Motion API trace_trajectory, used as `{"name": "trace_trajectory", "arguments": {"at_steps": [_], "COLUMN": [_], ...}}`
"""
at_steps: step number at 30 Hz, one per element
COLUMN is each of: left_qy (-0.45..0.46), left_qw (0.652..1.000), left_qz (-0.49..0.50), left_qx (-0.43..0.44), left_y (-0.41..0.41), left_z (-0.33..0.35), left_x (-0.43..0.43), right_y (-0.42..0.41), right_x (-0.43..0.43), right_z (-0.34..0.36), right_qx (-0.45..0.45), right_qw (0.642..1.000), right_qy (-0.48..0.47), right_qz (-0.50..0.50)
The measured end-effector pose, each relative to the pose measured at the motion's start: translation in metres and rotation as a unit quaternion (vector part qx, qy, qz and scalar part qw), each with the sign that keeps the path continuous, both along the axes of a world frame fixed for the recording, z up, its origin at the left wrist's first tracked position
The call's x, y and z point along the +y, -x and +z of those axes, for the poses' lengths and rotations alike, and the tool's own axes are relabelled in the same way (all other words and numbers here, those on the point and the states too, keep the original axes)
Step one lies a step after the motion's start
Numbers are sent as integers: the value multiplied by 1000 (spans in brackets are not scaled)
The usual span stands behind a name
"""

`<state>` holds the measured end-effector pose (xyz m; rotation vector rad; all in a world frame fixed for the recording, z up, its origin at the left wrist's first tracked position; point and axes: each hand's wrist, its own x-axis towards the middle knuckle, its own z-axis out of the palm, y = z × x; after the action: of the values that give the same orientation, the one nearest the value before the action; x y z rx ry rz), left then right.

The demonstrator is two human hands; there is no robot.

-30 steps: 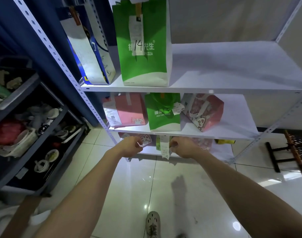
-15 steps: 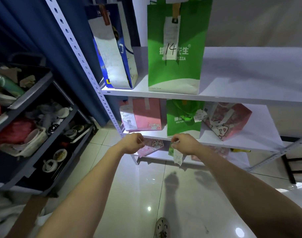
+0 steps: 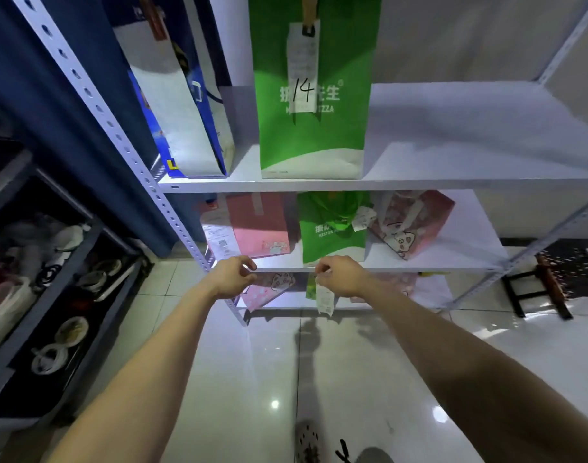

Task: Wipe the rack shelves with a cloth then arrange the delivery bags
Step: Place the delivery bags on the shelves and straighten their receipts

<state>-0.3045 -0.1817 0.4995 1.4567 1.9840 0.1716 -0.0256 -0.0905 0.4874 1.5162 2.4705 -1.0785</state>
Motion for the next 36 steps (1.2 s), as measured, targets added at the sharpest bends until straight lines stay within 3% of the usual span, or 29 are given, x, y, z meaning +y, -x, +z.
{"name": "trace_trajectory", "arguments": {"at_steps": [9, 16, 24, 36], "left_qy": [-30, -37, -28, 19], "left_qw": [995, 994, 998, 984], "left_qz": [-98, -106, 5, 167], "left_qx": [-10, -18, -58, -55], "left_y": [-78, -143, -191, -185], "left_z": [-12, -34, -85, -259], "left_x": [68, 93, 69, 28], "right_y": [-94, -158, -188, -139], "right_x": [14, 33, 46, 39], "right_z": [0, -23, -95, -247], "right_qx": [-26, -34, -43, -22], "right_qw": [994, 990, 997, 995], "right_qy": [-15, -6, 35, 94], "right_qz": [-102, -138, -60, -9]}}
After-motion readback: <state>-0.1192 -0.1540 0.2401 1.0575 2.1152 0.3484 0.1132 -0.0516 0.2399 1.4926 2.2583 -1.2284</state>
